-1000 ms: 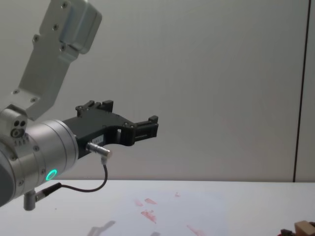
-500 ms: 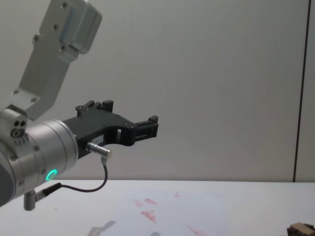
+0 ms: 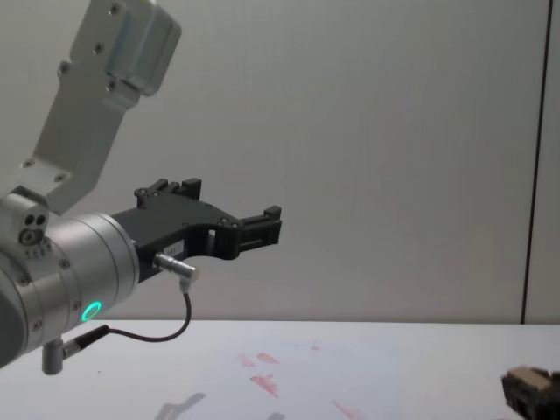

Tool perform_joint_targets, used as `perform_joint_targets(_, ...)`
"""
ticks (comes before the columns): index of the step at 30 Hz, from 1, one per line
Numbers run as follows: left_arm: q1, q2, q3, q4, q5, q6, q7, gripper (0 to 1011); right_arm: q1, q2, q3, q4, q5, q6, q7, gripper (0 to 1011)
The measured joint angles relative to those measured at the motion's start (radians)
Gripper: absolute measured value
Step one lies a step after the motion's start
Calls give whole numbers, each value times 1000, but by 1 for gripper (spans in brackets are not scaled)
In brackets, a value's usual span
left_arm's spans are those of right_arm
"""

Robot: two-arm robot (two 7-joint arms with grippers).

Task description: Use the one hand to pick up the stamp and affix it onto the A4 paper.

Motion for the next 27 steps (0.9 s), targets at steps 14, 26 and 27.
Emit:
perform_joint_targets(14,0,0,0,0,0,0,0,1003,36,-6,-8,-36,-29,-78,120,221)
perform_joint_targets(26,0,0,0,0,0,0,0,1003,103,-52,-43,6,-61,-95,273,221)
perform_joint_targets(27,0,0,0,0,0,0,0,1003,109,-56,-46,12,-63,-95,283,221)
